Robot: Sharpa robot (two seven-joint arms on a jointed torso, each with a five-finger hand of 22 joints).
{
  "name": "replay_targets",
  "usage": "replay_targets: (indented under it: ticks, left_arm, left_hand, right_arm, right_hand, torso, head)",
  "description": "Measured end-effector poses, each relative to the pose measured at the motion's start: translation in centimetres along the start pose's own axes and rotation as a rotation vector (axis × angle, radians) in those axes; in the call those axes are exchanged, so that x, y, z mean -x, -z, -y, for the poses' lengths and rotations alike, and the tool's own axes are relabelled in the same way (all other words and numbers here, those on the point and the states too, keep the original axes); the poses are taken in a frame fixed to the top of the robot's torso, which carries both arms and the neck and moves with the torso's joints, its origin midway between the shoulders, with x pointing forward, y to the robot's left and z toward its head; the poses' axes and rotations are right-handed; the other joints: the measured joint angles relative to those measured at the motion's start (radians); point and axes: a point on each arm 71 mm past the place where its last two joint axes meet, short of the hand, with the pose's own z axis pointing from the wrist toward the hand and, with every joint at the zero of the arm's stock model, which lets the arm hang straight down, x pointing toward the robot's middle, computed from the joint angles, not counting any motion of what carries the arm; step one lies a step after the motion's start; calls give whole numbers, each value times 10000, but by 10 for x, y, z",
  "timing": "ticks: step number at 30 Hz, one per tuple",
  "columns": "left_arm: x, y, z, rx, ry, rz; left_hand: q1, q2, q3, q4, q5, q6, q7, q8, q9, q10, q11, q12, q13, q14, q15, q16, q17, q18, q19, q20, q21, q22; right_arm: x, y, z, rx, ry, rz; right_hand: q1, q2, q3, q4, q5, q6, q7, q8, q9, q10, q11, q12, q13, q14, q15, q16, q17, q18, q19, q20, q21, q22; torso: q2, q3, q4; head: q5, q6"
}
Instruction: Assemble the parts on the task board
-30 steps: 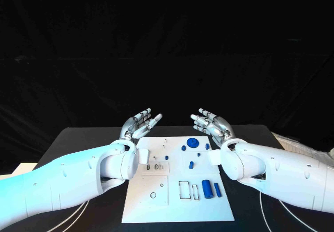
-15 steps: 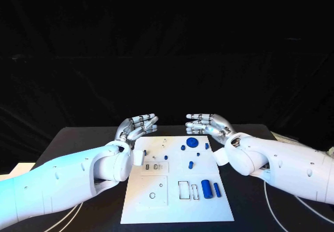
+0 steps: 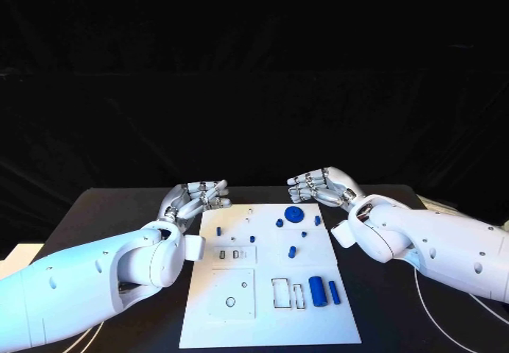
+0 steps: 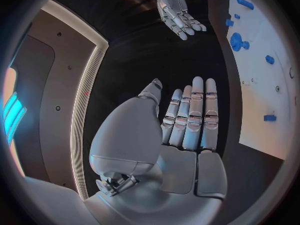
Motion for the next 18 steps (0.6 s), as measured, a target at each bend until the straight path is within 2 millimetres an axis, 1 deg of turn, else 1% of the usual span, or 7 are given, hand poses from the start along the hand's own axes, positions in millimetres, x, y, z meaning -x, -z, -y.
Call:
replay_targets:
  ticks: [7,9,10,11,12,15,18]
  left_arm:
    - [-5,10,10,-29,288,-462]
    - [-9,12,13,-32,399,-630]
    - [-11,14,14,-23,470,-749]
    - [-13,15,15,-12,520,-827]
    - [-15,17,16,6,574,-908]
    - [-21,21,18,72,752,-1166]
    - [-25,24,20,125,888,-1351]
  left_hand:
    - [41,35,-53,-53,0,244,-110,0,1,439,-159,0,75,443,-201,154,431,-4,369,-192,180,82]
    - [41,35,-53,-53,0,300,-96,0,1,463,-146,0,88,544,-224,178,532,-3,432,-213,182,105]
    - [42,35,-82,-82,0,316,-111,0,1,514,-163,0,89,579,-229,231,590,-3,481,-231,234,118]
    - [41,35,-81,-80,0,316,-112,0,1,537,-186,0,96,638,-247,256,661,-2,517,-267,272,135]
    - [42,35,-81,-80,0,333,-129,0,1,549,-198,-14,106,695,-266,307,731,-2,590,-266,298,153]
    - [42,35,-108,-108,0,352,-147,0,1,549,-198,-85,106,723,-265,311,818,-2,604,-282,298,159]
    - [42,35,-108,-108,0,351,-147,0,1,549,-198,-85,105,723,-265,311,840,-3,604,-282,298,170]
  right_arm:
    - [9,-5,-14,382,2180,-354]
    - [9,-6,-18,455,2877,-494]
    - [9,-6,-21,492,3380,-598]
    - [8,-7,-23,517,3753,-680]
    - [8,-7,-25,534,4158,-769]
    - [5,-9,-31,542,5535,-1048]
    - [4,-10,-34,485,6573,-1222]
  right_hand:
    - [137,-373,170,-23,-49,553,-200,0,16,797,-278,-3,30,1364,-464,425,248,-1,1297,-555,1009,439]
    - [208,-452,170,-23,-49,672,-282,0,26,991,-389,-3,30,1873,-628,630,386,0,1696,-738,1427,649]
    - [251,-700,170,-24,-113,947,-405,0,26,1370,-567,-55,39,2975,-957,1134,759,-3,2460,-1119,2399,1186]
    - [261,-847,170,-23,-167,1092,-487,0,26,1577,-685,-81,40,3544,-1153,1467,1003,0,2877,-1344,3011,1505]
    - [263,-848,170,-22,-204,1162,-559,-19,26,1691,-771,-81,40,3750,-1268,1715,1187,-1,3088,-1445,3383,1711]
    - [195,-980,251,93,-351,1412,-735,-38,41,1982,-912,-81,75,3916,-1420,2613,1826,-2,3301,-1600,4197,2206]
    - [127,-1111,398,240,-538,1463,-787,-54,40,2051,-974,-85,75,3908,-1452,3552,2479,-2,3290,-1638,4819,2616]
  torso:
    - [320,-25,56]
    - [402,-30,75]
    - [457,-36,87]
    - [497,-40,95]
    - [536,-43,105]
    - [648,-55,140]
    - [735,-61,172]
  head:
    - [-68,114]
    - [-93,139]
    - [-107,151]
    - [-121,160]
    - [-137,172]
    - [-196,204]
    - [-226,231]
